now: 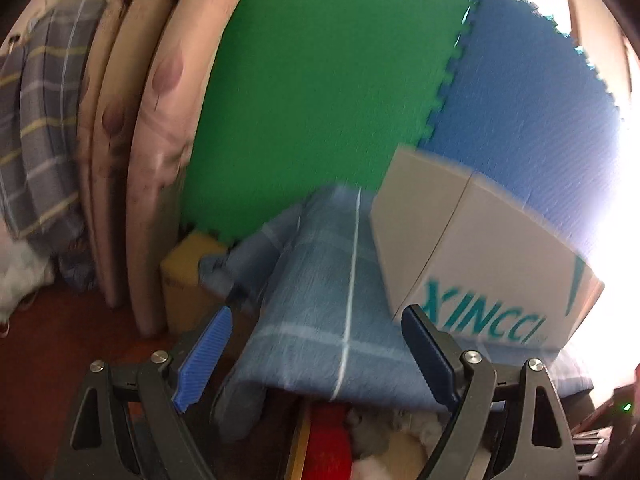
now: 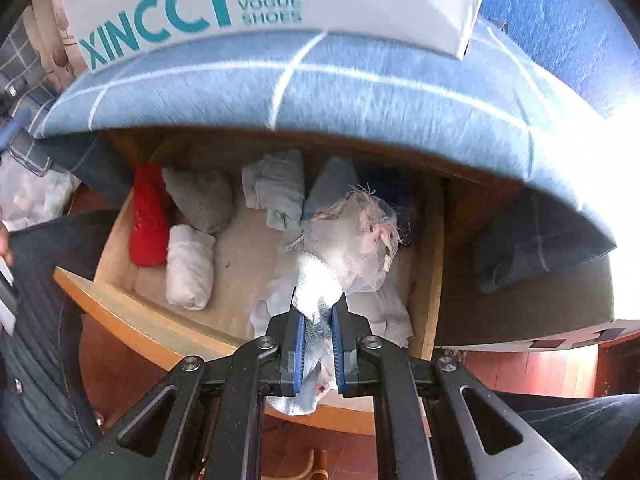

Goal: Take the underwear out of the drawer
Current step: 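Lift the white sock out of the drawer with the right gripper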

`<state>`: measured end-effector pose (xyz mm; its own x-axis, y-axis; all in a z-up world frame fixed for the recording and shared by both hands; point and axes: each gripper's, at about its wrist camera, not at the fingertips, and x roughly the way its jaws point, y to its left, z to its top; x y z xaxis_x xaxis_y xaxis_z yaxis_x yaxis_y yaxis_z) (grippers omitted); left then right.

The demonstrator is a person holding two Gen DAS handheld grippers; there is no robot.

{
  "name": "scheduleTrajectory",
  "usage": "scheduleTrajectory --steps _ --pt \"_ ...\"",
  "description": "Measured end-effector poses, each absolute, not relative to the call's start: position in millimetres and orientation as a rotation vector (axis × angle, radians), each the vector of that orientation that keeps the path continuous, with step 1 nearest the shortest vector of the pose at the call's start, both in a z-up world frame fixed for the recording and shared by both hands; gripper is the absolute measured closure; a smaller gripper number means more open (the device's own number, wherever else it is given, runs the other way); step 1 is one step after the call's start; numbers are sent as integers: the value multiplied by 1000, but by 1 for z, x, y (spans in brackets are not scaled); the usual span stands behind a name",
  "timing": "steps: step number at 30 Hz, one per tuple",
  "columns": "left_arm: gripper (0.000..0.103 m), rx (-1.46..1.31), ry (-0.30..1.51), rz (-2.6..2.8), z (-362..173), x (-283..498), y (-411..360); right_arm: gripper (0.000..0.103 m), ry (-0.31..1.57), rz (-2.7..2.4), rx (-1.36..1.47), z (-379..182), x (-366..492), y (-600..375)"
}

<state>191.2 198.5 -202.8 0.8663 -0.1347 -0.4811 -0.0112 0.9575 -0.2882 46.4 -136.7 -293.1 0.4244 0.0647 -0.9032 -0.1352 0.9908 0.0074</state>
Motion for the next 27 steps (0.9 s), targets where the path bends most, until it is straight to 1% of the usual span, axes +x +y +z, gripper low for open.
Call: scheduleTrajectory --steps 3,5,9,13,17,19,24,27 --pt "14 -261 605 -60 -215 192 194 93 1117 117 -54 -282 41 -146" --pt "14 -297 662 -78 -225 190 196 93 1119 111 -21 -279 39 -153" --pt "14 -310 709 -53 -235 189 196 93 1094 98 6 -270 33 -163" --pt "14 -296 673 -35 -231 185 193 93 1056 111 17 -256 26 -163" --pt "14 -235 650 -38 -227 180 182 93 995 132 20 -227 10 -165" --pt "14 -185 591 -27 -220 172 174 93 963 140 37 -211 1 -168" --pt "14 36 312 -77 -192 134 131 93 870 139 57 -171 -19 -180" --pt "14 127 348 -157 -199 132 105 93 803 131 68 -143 -30 -188"
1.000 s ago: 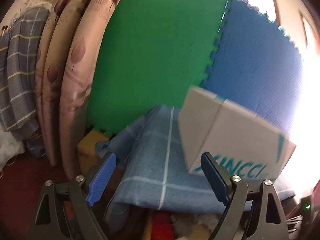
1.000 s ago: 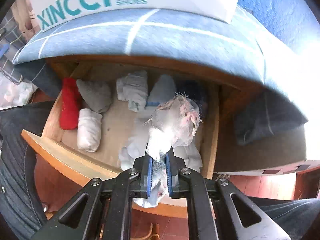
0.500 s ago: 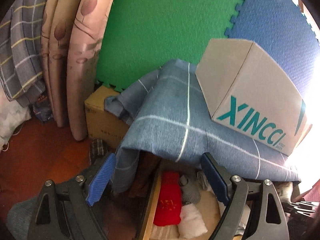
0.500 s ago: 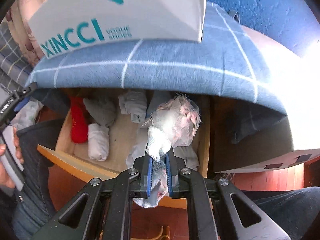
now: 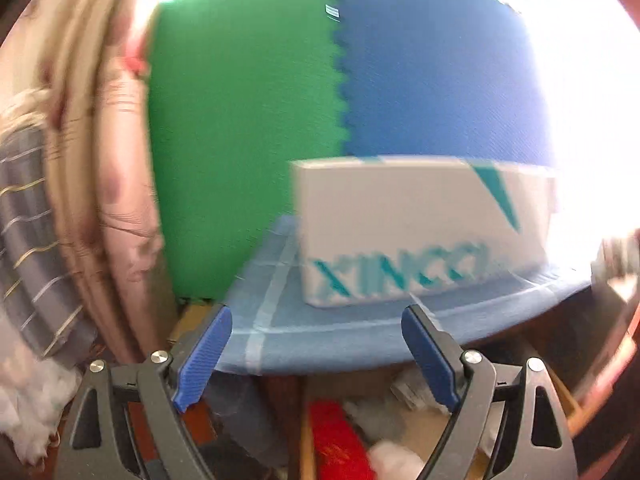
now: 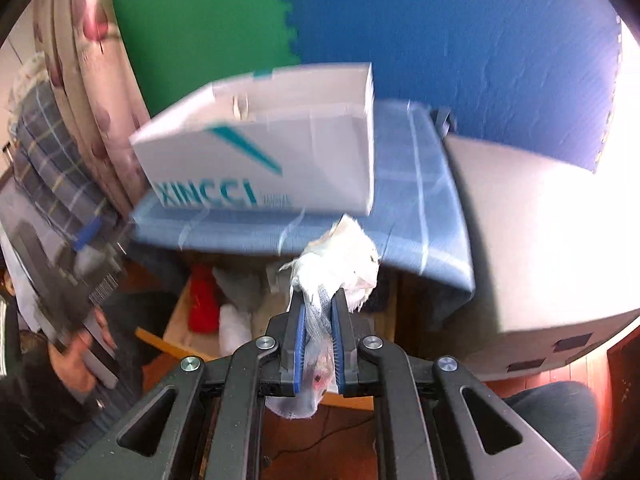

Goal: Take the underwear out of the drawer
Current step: 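Lift the white sock out of the drawer with the right gripper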

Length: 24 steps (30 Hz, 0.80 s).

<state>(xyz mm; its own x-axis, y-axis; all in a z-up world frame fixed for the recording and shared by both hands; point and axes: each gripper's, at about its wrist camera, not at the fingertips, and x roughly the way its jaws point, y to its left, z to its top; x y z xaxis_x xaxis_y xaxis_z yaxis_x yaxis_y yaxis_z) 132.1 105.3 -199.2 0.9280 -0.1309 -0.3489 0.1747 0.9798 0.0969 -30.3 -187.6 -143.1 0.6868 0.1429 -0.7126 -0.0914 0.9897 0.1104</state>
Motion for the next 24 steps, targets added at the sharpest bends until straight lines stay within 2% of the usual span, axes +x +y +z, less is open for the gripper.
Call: scheduleTrajectory --steps 7,24 --pt "14 184 406 -199 -210 134 80 93 675 127 76 -86 -40 -192" --pt "14 172 430 -165 -219 134 86 92 431 199 -11 22 1 -146"
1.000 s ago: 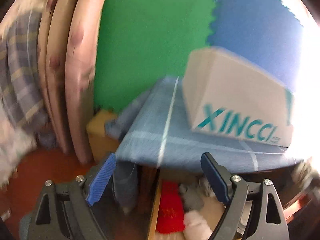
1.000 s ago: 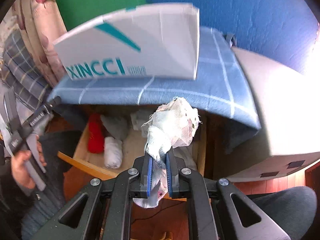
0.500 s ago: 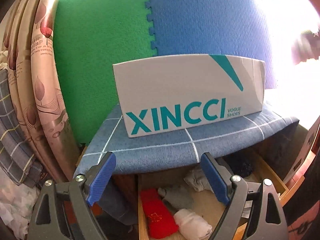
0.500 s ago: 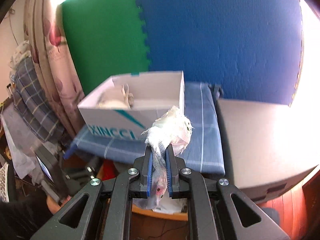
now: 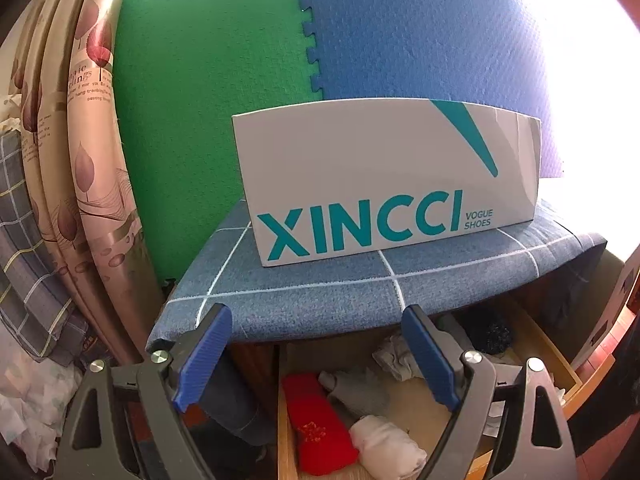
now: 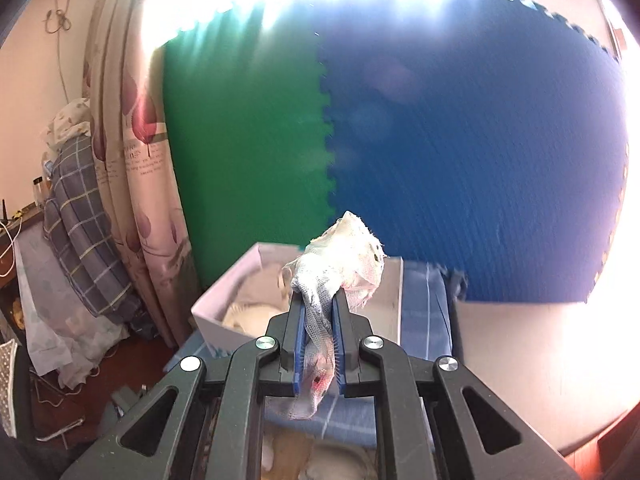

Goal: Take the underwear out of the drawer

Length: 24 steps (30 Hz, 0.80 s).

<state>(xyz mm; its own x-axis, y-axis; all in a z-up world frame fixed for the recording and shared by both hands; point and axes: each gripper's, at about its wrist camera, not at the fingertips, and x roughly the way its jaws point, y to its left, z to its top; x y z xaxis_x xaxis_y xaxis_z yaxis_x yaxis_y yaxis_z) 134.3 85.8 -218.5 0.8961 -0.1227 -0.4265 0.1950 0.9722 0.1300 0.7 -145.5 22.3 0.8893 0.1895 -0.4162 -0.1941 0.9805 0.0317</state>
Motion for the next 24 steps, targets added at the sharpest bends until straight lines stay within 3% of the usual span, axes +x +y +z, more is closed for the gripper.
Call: scheduleTrajectory --steps 10,24 --pt "14 187 472 -168 -227 140 82 92 415 215 -55 37 33 -126" --pt "14 221 651 -166 -256 154 71 92 522 195 -69 -8 87 -124"
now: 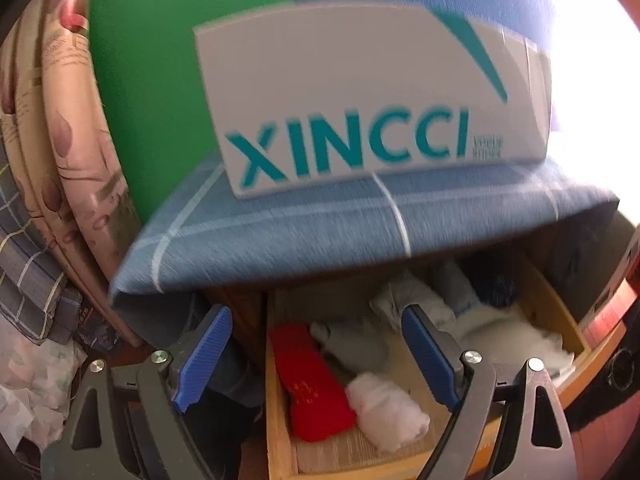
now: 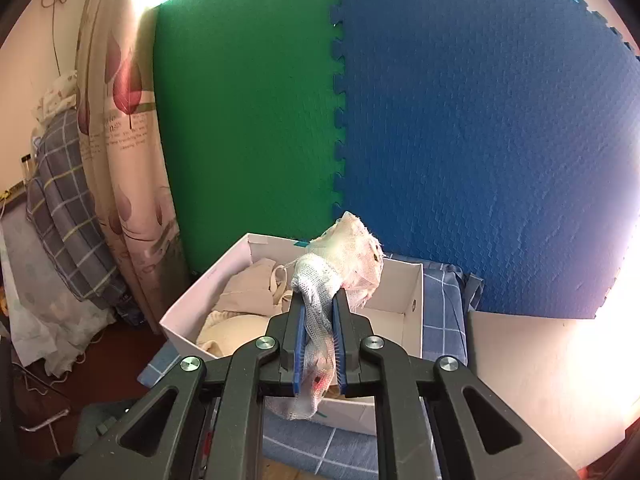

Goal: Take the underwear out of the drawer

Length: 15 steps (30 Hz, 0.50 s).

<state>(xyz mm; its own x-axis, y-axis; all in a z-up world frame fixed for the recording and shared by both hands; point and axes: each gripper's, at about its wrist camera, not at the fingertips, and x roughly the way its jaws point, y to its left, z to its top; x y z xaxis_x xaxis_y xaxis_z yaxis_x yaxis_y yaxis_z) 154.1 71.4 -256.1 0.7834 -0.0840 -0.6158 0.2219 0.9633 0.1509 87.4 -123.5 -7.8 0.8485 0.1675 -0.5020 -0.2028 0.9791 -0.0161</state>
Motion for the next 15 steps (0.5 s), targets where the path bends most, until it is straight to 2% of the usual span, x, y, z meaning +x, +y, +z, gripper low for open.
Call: scheduleTrajectory --steps 15 --pt "14 231 1068 -150 -326 187 49 92 650 158 -116 -68 178 -120"
